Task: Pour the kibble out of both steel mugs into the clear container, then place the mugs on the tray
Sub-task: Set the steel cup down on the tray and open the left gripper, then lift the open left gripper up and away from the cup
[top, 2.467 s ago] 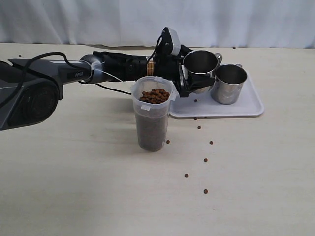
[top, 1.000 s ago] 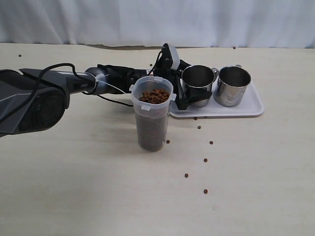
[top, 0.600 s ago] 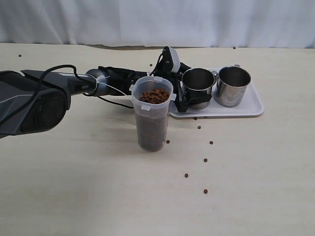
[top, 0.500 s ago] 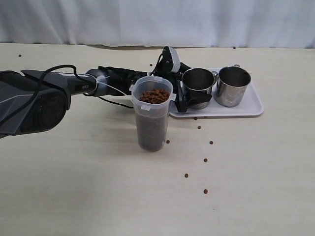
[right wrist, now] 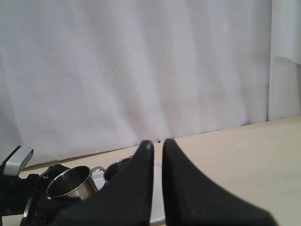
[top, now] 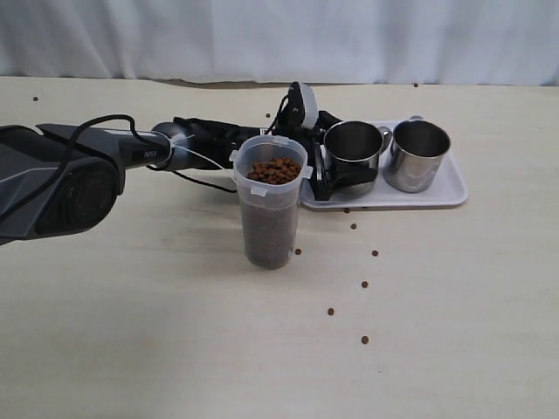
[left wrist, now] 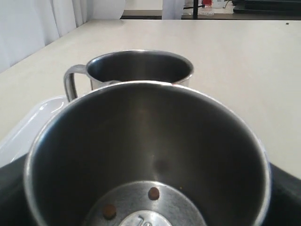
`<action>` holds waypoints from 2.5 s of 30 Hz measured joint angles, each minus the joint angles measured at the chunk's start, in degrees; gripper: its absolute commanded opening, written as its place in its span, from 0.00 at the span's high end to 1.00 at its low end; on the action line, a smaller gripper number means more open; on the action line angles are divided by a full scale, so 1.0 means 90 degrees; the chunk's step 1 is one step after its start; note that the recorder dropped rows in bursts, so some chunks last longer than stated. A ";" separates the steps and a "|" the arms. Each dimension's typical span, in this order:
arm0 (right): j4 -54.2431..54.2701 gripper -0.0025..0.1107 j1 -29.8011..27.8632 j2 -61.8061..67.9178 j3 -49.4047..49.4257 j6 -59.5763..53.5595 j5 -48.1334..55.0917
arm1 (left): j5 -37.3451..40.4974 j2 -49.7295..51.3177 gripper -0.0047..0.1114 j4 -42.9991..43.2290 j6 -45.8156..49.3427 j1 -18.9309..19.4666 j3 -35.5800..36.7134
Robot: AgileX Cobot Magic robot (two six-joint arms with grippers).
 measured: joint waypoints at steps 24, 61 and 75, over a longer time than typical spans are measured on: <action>0.0000 0.93 0.0000 0.0000 0.0000 0.0000 0.0000 | -0.0156 0.0000 0.35 0.0115 -0.0244 0.0120 0.0000; 0.0000 0.93 0.0000 0.0000 0.0000 0.0000 0.0000 | -0.0433 -0.0376 0.30 0.0575 -0.0830 0.0127 -0.0028; 0.0000 0.93 0.0000 0.0000 0.0000 0.0000 0.0000 | -0.1099 -0.0823 0.30 0.0981 -0.1164 0.0209 -0.0028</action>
